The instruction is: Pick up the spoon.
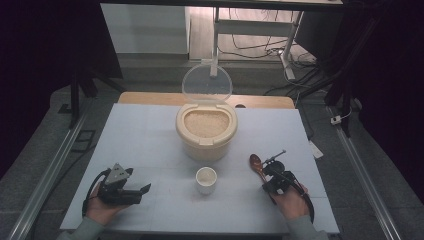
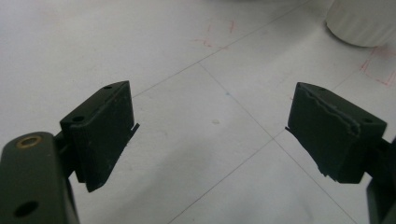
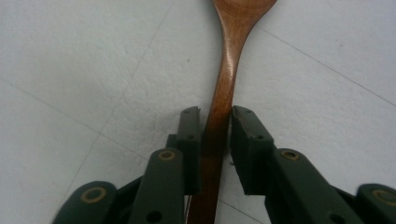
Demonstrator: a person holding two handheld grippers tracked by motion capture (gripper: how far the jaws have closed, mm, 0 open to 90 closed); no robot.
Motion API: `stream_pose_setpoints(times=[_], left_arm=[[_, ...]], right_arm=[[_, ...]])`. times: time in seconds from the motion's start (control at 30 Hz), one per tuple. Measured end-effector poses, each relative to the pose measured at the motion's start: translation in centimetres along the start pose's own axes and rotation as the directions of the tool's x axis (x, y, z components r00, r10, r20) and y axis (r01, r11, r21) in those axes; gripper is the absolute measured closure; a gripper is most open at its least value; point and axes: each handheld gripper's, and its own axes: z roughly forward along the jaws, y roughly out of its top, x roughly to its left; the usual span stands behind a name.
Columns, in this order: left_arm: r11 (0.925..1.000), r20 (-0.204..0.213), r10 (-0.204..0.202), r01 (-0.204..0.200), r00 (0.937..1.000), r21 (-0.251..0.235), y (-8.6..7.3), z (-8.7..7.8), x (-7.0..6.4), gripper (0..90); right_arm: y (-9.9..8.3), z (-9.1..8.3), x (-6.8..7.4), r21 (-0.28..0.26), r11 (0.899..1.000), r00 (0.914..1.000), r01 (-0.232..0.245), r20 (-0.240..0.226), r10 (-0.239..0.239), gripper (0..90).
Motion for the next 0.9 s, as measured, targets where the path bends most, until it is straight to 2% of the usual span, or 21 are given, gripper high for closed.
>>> stream_pose_setpoints(times=[0.27, 0.47, 0.5, 0.53, 0.57, 0.63, 0.9], left_arm=[[1.0000, 0.001, 0.000, 0.000, 1.0000, 0.000, -0.1, -0.1, 0.0, 14.6], [1.0000, 0.000, 0.000, 0.000, 1.0000, 0.003, -0.2, 0.0, 0.0, 14.6], [1.0000, 0.000, 0.001, -0.001, 1.0000, 0.003, -0.2, 0.0, 0.1, 14.6], [1.0000, 0.000, 0.000, 0.000, 1.0000, 0.004, -0.2, 0.0, 0.1, 14.6], [1.0000, 0.000, 0.000, 0.000, 1.0000, 0.004, -0.2, 0.0, 0.1, 14.6], [1.0000, -0.003, -0.002, 0.002, 1.0000, 0.005, -0.2, 0.0, 0.1, 14.6], [1.0000, -0.006, 0.000, 0.000, 1.0000, 0.007, -0.3, 0.0, 0.2, 14.6]], right_arm=[[0.2, 0.0, -0.2, 0.009, 1.000, 0.9998, -0.017, -0.006, 0.017, 79.2], [0.1, 0.0, -0.3, -0.002, 1.000, 0.9998, 0.019, -0.008, -0.019, 79.5], [0.1, -0.1, -0.5, -0.009, 1.000, 0.9992, 0.020, -0.033, -0.021, 79.6], [0.1, -0.1, -0.5, -0.009, 1.000, 0.9992, 0.020, -0.033, -0.021, 79.6], [-0.1, -0.1, -0.9, -0.021, 1.000, 0.9984, 0.016, -0.055, -0.017, 79.6], [-0.1, -0.1, -1.1, -0.020, 1.000, 0.9982, 0.017, -0.057, -0.018, 79.6], [-0.5, -1.3, -2.0, -0.082, 0.997, 0.9951, 0.006, -0.098, -0.014, 79.7]])
